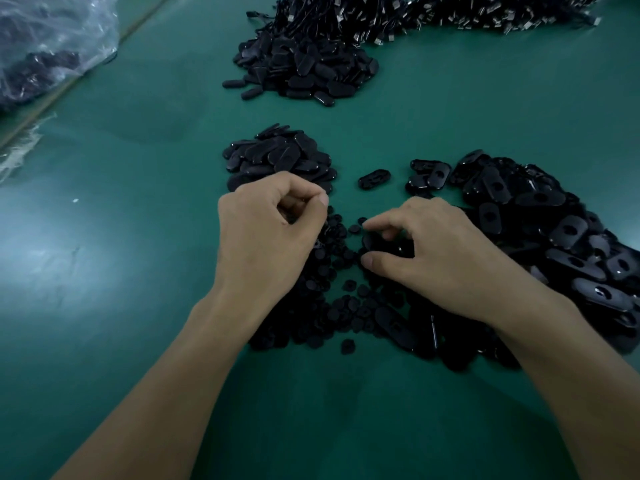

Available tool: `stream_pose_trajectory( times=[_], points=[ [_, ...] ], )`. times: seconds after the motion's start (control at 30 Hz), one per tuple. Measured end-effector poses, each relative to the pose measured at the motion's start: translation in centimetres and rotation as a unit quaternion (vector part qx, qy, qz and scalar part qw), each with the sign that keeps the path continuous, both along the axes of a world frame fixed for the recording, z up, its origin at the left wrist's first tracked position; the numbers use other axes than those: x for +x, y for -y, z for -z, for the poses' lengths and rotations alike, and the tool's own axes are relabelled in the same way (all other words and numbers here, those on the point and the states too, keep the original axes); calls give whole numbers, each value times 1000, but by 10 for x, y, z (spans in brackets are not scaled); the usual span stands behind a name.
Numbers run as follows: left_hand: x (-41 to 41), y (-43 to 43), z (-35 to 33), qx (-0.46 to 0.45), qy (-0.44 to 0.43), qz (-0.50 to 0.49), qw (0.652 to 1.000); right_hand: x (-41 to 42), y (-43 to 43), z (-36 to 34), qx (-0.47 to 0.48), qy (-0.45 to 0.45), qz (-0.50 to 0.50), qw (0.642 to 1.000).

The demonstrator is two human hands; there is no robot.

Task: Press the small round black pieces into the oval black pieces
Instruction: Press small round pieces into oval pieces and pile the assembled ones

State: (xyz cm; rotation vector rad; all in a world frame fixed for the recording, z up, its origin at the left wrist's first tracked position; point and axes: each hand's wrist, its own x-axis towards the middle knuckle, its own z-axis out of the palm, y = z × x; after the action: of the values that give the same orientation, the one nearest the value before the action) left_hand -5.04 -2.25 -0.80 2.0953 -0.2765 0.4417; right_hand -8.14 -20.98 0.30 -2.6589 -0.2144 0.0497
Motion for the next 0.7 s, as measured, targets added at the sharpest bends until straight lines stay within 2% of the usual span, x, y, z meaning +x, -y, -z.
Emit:
stream_pose_trajectory(
  times=[0.1,0.33,0.43,0.57,0.63,0.7],
  points=[
    [0,-1,0,1,2,-1,1000,-1,0,0,22,-5,-7,1000],
    [-3,2,-2,2,7,8,1000,-1,2,1,177,39,21,983],
    [-4,3,-3,-16,4,15,1000,2,5,-1,294,74,52,951],
    [-7,6,-5,-61,-19,84,994,4,4,-3,463,69,56,882],
    [-9,8,-5,-77,-39,121,989,3,1,-3,513,56,47,855],
    [-9,8,-4,-89,-55,150,983,3,-2,-3,528,49,41,847]
  ],
)
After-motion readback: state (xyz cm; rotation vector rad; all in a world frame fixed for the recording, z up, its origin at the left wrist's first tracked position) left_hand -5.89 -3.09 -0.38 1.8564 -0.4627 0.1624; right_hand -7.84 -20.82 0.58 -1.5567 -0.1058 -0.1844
